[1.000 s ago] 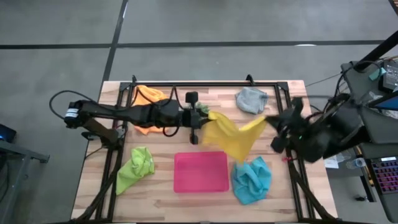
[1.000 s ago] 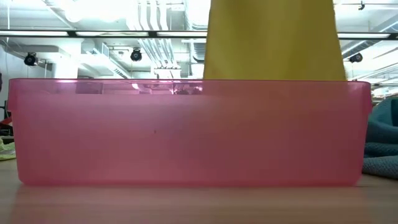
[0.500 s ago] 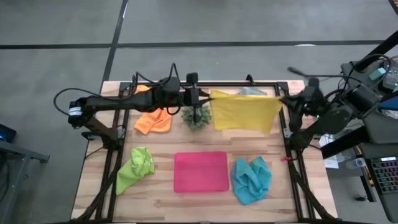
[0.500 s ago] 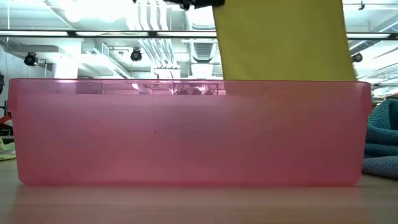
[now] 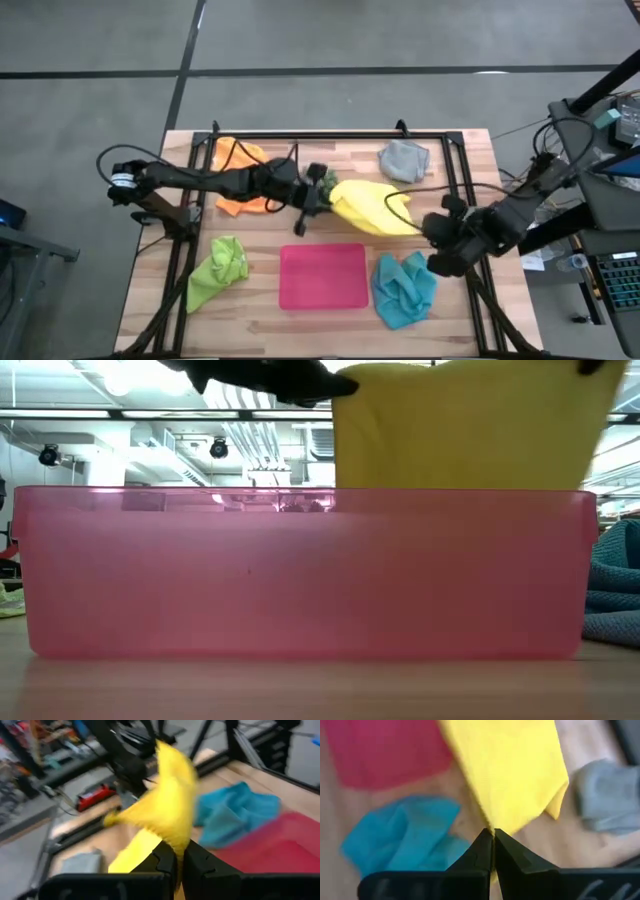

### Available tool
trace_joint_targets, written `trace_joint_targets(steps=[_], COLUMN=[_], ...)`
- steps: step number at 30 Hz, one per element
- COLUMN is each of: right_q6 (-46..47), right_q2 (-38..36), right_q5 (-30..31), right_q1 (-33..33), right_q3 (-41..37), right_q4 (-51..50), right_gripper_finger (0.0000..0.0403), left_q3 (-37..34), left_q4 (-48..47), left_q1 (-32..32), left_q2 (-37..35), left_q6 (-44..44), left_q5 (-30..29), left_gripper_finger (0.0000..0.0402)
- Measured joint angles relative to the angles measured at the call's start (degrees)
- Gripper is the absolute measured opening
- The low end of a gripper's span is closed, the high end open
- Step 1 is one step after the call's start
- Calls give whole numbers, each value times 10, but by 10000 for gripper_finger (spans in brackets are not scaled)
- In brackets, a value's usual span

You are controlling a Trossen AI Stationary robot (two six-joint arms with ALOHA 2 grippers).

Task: Fold microfiber towels
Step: Fold the yellow microfiber cloth

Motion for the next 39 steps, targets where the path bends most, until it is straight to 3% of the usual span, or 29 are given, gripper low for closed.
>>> trace_joint_targets(steps=[6,13,20,27,37,39], right_q6=[24,23,43,92,88,90], right_q2=[19,36,51,57,84,84], right_q5=[-43,-44,19,99,100,101], right_q1=[40,75,74,47,-67,-89], right_q3=[-38,-51,-51,-56,-149,-170], right_q4=[118,230,202,112,99,100], right_gripper_finger=[8,8,8,8,8,8], left_q3=[-30,-49,-57,-66,-67,-63], left_q4=[4,0,2,-1,24,21], left_q1=[-49,-85,-91,-86,-72,-70], left_q2=[-1,-1,2,2,59,71], left_q6=[-10,-61,-102,-106,-140,-146], left_q5=[1,2,-27,-191,-197,-225], left_gripper_finger=[0,0,0,0,0,0])
